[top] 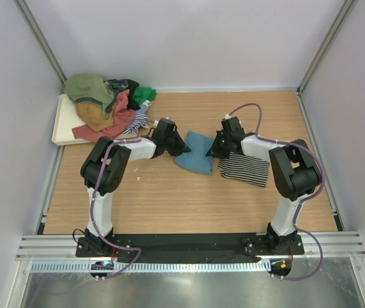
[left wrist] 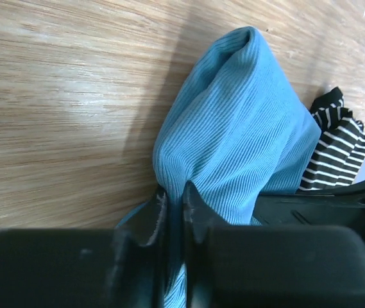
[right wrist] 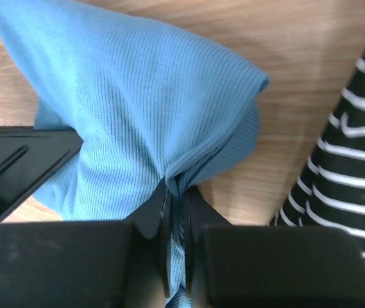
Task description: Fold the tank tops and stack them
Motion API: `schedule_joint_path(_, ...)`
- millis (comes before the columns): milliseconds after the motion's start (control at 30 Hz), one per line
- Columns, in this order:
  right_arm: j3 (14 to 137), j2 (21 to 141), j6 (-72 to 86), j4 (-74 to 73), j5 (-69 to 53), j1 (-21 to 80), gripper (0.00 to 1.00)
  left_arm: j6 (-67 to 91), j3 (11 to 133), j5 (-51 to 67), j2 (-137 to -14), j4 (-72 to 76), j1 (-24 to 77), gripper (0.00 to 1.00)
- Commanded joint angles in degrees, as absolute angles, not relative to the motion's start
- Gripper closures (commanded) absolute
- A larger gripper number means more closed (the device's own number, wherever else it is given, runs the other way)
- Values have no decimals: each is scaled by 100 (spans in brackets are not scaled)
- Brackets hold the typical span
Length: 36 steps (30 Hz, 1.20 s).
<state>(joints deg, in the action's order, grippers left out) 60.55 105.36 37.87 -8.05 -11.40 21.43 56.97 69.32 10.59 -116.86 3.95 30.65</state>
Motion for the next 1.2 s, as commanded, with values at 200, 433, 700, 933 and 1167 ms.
schedule_joint_path(200,6970,10258,3340,-1362,-1126,2215,99,5590,7031,555,-11374,106,3418,100)
schedule_joint_path(433,6987,9291,3243,-2117,-625,1995,99,5572,7171,115,-10670,141,3981,100)
schedule_joint_path(700,6531,8360,3156,-2944,-378,1047,99,5713,8050,-114,-10986,149,4745,100)
schedule_joint_path(933,5872,7963,2910,-3067,-554,-95,99,5573,8929,-229,-11768,220,5176,100)
schedule_joint_path(1167,5081,7962,3181,-2470,-422,-562,99,5572,9237,-422,-12576,466,5449,100)
